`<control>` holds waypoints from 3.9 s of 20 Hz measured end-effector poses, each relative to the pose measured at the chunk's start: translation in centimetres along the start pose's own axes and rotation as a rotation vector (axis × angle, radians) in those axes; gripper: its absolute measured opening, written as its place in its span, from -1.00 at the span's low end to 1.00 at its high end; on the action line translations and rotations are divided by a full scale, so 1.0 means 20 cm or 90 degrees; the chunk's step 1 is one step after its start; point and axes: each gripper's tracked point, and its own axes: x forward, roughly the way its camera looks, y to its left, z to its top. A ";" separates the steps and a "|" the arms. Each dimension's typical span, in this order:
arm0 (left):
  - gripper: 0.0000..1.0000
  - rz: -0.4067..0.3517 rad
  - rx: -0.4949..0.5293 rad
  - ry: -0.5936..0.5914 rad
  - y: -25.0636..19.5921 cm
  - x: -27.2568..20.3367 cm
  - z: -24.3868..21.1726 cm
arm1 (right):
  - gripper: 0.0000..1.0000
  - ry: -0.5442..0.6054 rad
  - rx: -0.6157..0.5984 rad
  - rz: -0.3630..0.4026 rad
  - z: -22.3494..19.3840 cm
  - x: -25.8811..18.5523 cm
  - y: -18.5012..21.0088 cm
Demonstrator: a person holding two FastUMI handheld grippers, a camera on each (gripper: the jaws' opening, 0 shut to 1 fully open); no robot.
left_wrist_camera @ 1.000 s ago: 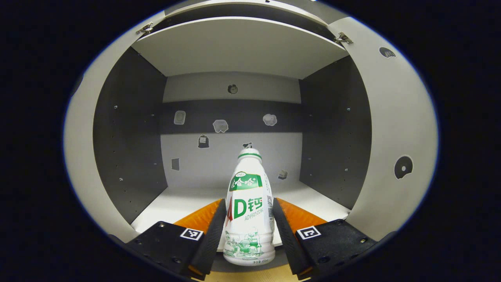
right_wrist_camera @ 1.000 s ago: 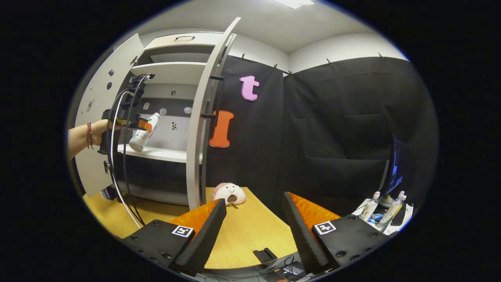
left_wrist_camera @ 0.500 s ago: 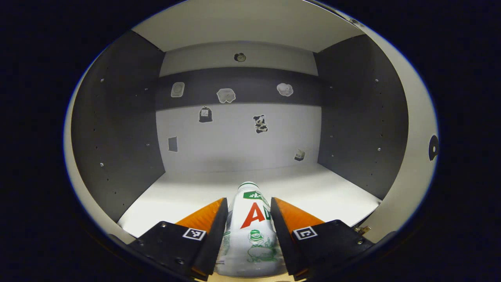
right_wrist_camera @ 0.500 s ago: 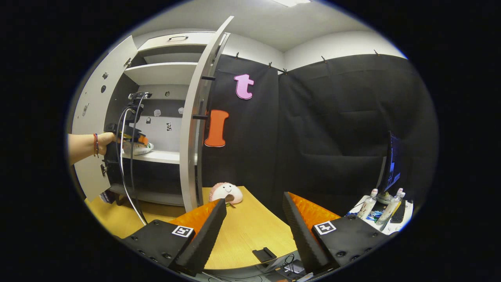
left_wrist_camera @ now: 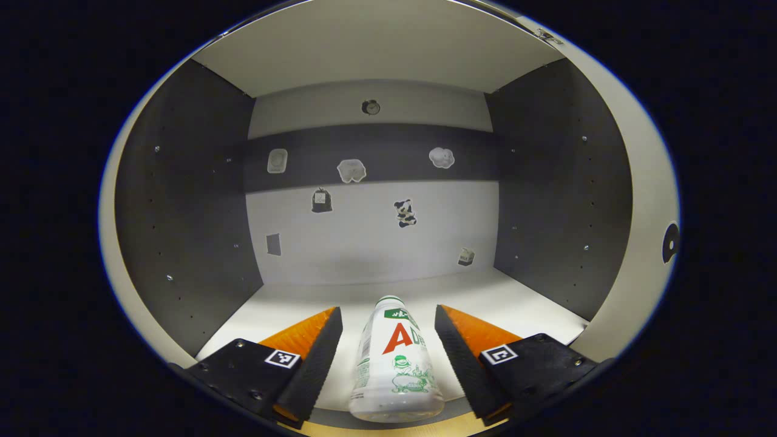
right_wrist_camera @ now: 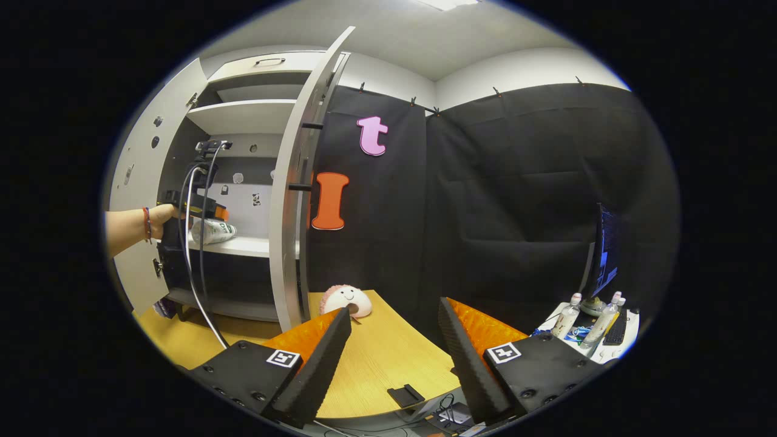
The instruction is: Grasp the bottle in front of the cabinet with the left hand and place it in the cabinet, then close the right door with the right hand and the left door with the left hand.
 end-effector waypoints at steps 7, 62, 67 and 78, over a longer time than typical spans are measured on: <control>0.93 0.024 -0.023 -0.043 0.19 -0.55 0.08 | 0.92 -0.023 -0.002 0.046 0.09 0.07 0.10; 0.92 0.236 -0.129 -0.036 0.88 -2.02 -0.50 | 0.87 -0.041 -0.035 0.217 0.21 0.35 1.03; 0.92 0.250 -0.130 -0.034 0.93 -2.04 -0.53 | 0.87 -0.040 -0.054 0.294 0.21 0.32 1.21; 0.92 0.334 -0.116 -0.030 1.33 -1.89 -0.61 | 0.77 -0.043 -0.059 0.300 0.20 0.28 1.19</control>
